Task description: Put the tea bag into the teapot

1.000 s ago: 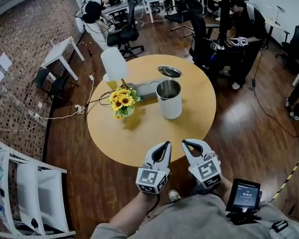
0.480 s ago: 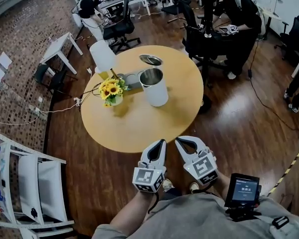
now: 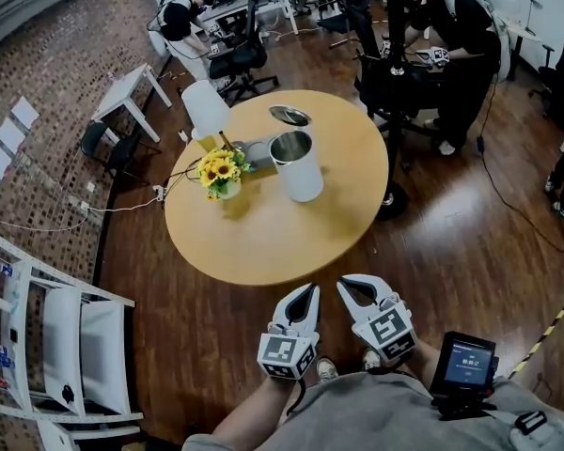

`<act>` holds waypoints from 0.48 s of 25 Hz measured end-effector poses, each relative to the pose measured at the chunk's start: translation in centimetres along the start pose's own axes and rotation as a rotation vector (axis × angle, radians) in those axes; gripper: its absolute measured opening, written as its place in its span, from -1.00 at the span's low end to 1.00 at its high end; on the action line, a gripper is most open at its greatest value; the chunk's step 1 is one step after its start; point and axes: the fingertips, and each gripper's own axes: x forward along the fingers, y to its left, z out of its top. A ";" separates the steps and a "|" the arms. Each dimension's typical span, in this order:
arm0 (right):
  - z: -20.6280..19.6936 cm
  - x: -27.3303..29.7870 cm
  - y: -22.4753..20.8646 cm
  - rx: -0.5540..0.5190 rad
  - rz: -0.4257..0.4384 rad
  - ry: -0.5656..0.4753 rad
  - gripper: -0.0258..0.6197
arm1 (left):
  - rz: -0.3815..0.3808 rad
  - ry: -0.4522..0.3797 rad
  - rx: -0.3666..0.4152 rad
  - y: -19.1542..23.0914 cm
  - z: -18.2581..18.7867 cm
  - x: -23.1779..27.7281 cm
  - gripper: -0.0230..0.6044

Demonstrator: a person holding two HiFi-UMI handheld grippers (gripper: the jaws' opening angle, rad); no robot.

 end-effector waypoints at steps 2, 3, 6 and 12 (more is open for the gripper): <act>-0.2 -0.2 -0.1 0.021 -0.008 0.001 -0.90 | -0.009 0.006 0.000 -0.1 -0.3 -0.1 -0.92; -0.3 -0.2 -0.2 0.023 -0.015 0.000 -0.90 | -0.013 0.006 0.002 -0.1 -0.4 -0.1 -0.92; -0.4 -0.1 -0.3 0.025 -0.027 0.003 -0.90 | -0.020 0.004 0.003 0.1 -0.4 -0.2 -0.92; -0.5 -0.1 -0.4 0.034 -0.036 -0.003 -0.90 | -0.039 0.004 0.004 -0.1 -0.7 -0.2 -0.92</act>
